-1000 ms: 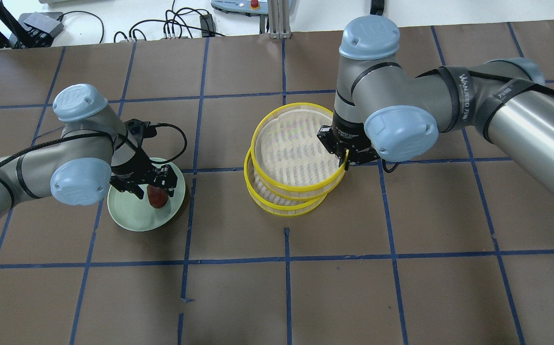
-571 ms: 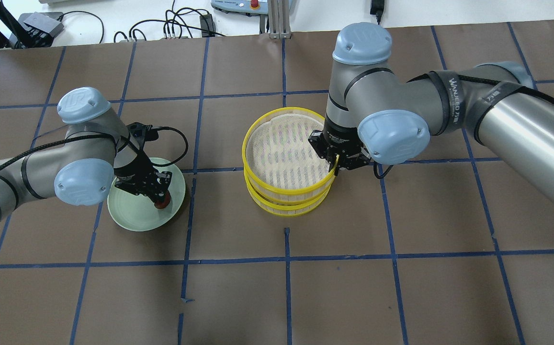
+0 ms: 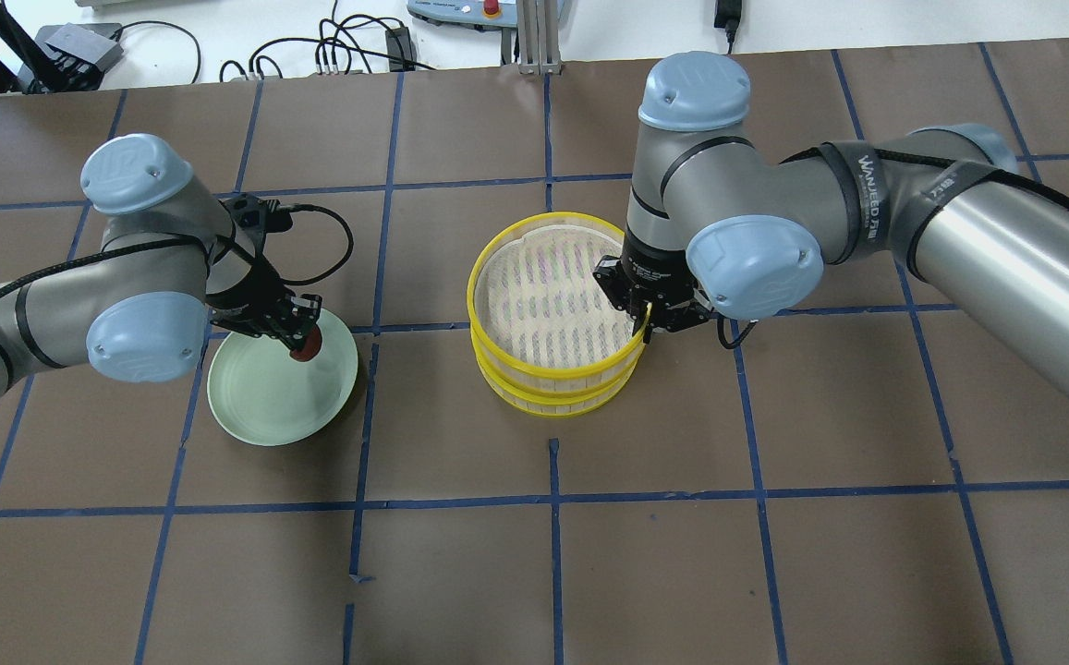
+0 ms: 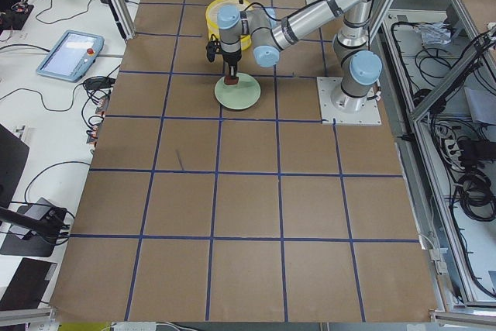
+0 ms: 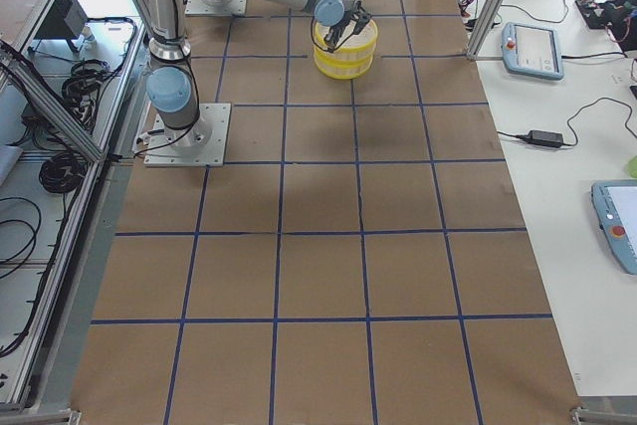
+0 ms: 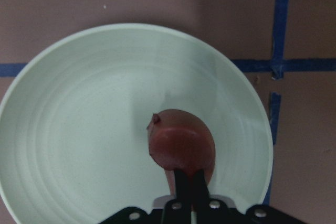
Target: Stack buns with steamer
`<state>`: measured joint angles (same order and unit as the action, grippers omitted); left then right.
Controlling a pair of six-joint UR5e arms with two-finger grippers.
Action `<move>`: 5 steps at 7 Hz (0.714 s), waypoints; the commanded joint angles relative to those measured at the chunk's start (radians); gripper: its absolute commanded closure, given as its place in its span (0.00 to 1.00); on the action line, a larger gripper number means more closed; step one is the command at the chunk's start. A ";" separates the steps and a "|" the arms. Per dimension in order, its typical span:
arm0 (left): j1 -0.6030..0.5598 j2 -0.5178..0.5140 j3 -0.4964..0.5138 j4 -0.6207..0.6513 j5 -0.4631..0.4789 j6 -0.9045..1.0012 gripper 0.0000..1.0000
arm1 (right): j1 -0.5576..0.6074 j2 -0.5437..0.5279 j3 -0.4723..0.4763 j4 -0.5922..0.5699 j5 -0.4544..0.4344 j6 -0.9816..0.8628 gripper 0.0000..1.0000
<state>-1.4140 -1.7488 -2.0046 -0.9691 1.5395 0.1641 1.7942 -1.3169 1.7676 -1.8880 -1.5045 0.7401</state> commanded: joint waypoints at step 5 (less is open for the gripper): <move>-0.237 0.075 0.185 -0.042 -0.012 -0.160 0.98 | 0.002 0.004 0.000 0.001 0.010 0.018 0.90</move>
<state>-1.5818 -1.6738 -1.8633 -1.0069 1.5300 0.0741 1.7952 -1.3132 1.7672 -1.8883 -1.4944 0.7560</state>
